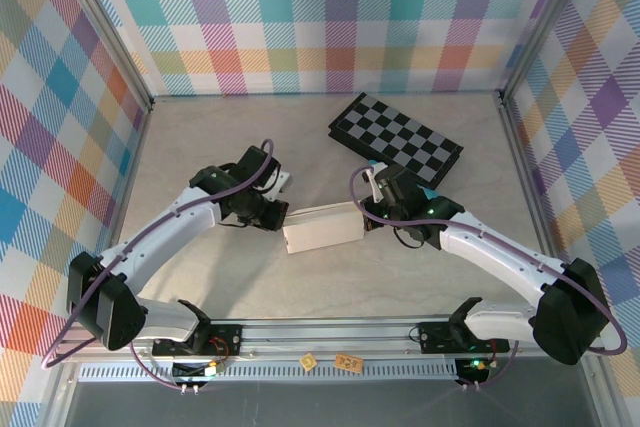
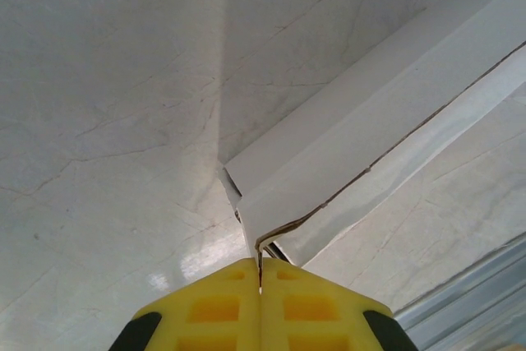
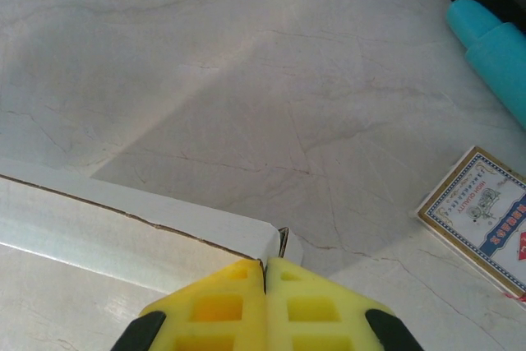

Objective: Fold the paper box

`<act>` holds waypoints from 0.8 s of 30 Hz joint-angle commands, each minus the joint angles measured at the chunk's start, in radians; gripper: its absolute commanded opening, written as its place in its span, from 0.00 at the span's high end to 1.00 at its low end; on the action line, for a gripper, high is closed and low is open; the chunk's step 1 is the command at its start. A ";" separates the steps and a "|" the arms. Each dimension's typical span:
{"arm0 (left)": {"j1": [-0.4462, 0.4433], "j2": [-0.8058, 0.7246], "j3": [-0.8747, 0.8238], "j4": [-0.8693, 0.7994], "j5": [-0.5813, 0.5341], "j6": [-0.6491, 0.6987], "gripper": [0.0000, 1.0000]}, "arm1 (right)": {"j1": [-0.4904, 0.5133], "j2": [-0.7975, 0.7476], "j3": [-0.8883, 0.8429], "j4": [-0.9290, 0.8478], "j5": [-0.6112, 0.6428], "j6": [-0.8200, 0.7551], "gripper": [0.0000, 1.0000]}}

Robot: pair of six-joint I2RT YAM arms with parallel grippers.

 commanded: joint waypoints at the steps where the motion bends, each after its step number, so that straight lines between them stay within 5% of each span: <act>1: -0.014 0.022 0.039 -0.034 0.065 -0.091 1.00 | 0.006 0.030 0.000 -0.103 -0.001 0.021 1.00; 24: -0.007 0.145 0.190 -0.159 0.137 -0.316 1.00 | 0.009 0.043 0.016 -0.125 0.015 0.021 1.00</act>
